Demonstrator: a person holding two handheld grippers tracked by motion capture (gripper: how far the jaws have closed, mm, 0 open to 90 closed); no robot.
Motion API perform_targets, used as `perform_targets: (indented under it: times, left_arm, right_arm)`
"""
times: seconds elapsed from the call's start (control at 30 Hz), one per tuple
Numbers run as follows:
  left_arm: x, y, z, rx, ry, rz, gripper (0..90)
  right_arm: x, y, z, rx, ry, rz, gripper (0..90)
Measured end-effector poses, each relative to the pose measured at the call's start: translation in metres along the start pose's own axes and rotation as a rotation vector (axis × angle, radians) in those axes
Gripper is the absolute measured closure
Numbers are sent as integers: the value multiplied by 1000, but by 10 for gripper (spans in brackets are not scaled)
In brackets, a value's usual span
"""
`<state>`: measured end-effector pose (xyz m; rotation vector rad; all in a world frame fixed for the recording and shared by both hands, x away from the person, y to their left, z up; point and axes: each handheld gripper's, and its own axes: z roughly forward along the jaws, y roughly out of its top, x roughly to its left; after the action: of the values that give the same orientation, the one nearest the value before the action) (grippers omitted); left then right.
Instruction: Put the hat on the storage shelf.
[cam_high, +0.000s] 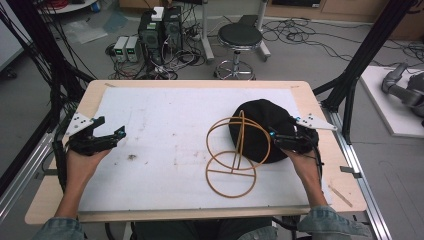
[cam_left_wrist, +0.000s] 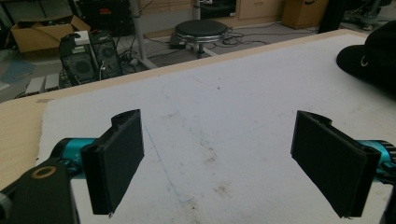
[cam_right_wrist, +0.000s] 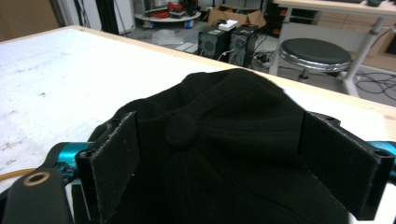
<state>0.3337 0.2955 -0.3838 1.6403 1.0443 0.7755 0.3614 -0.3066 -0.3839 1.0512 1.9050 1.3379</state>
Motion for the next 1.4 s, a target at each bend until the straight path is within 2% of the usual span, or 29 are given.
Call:
perform_targets:
  times: [0.27,0.47,0.6,0.67,0.87,0.97,1.0,1.03,1.07,1.1,1.17,1.3,1.4]
  left_arm:
    - [0,-1,1,4,-1,2,175]
    - [-1,-1,1,6,-4,2,177]
    - [-1,-1,1,5,-5,2,177]
    - [0,0,1,4,-5,3,178]
    - [0,0,0,2,0,1,181]
    - [0,-1,1,2,-2,3,181]
    - [-1,-1,1,3,-3,3,181]
    - [0,-1,1,3,-2,2,181]
    - [0,-1,1,3,-2,2,181]
    - [0,-1,1,2,-2,1,181]
    - [0,-1,1,1,-2,1,181]
    - [0,-1,0,4,1,1,181]
    - [0,-1,1,3,0,-3,181]
  right_arm:
    - [10,0,17,21,24,-40,134]
    - [10,-3,29,52,16,-30,147]
    - [12,-5,37,76,4,-41,170]
    - [13,-7,40,88,-5,-52,200]
    - [11,-9,43,118,-8,-34,287]
    - [11,-9,42,132,-10,-30,422]
    - [11,-9,42,132,-10,-30,422]
    - [11,-9,42,139,-12,-40,491]
    - [11,-9,42,139,-12,-40,491]
    - [11,-9,41,141,-9,-41,566]
    - [11,-9,40,137,-16,-44,624]
    - [9,-7,38,122,-23,-44,671]
    - [9,-5,32,93,-26,-21,701]
